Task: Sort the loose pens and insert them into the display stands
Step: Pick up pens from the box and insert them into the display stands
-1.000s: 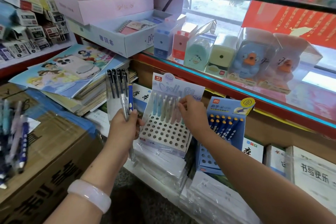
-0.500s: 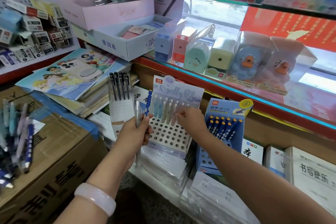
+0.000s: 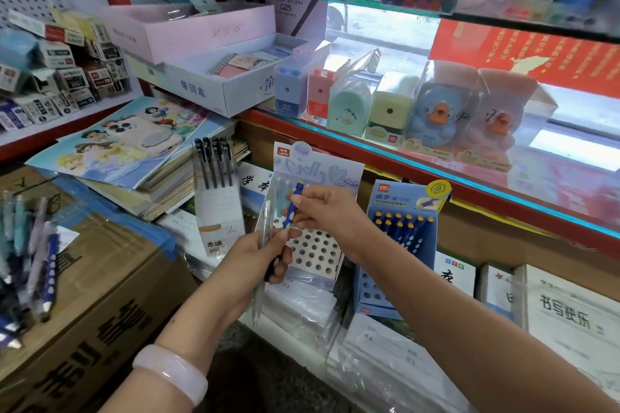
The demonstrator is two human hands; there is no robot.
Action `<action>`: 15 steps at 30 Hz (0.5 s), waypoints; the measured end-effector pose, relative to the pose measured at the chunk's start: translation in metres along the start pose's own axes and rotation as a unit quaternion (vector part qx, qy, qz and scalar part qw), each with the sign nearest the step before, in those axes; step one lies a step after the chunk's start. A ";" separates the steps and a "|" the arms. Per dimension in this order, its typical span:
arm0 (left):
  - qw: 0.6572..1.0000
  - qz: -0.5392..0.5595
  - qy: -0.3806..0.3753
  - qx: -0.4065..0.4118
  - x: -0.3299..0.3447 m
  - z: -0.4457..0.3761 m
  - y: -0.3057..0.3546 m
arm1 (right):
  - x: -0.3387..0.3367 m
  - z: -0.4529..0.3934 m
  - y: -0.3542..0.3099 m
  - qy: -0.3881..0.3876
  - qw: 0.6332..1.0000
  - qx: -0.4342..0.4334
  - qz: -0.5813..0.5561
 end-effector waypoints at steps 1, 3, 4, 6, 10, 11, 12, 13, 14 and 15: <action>1.000 -0.007 0.001 -0.002 0.001 0.000 -0.001 | -0.001 0.002 0.000 0.001 1.000 0.001 0.002; 1.000 -0.009 0.012 -0.011 0.003 0.001 -0.002 | -0.009 0.004 -0.001 0.018 1.000 0.003 0.012; 1.000 -0.012 0.020 -0.018 0.004 0.002 -0.003 | -0.015 0.006 -0.002 0.034 0.999 -0.001 0.014; 0.997 -0.061 0.040 -0.025 0.003 0.003 -0.006 | -0.034 0.011 -0.005 0.072 0.997 -0.015 0.016; 0.982 -0.162 0.099 -0.019 -0.003 -0.001 -0.016 | -0.090 0.028 -0.002 0.155 0.984 -0.029 0.078; 0.981 -0.166 0.104 -0.019 -0.003 -0.003 -0.017 | -0.106 0.033 0.001 0.181 0.977 -0.030 0.109; 0.981 -0.163 0.106 -0.020 -0.002 -0.004 -0.017 | -0.121 0.037 0.005 0.210 0.967 -0.031 0.144; 0.982 -0.157 0.106 -0.021 0.000 -0.005 -0.017 | -0.134 0.042 0.008 0.240 0.954 -0.031 0.179; 0.982 -0.152 0.106 -0.020 0.003 -0.006 -0.017 | -0.145 0.047 0.013 0.268 0.939 -0.032 0.213; 0.983 -0.148 0.107 -0.019 0.005 -0.007 -0.017 | -0.153 0.052 0.017 0.286 0.927 -0.035 0.239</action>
Point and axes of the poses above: each hand's wrist, its own z-axis away from the middle knuckle, its own x-axis out of the palm, y = z × x, the point moved 2 cm from there along -z, towards the middle knuckle, and after that the axes turned 3 degrees about x, right-handed, at the moved point
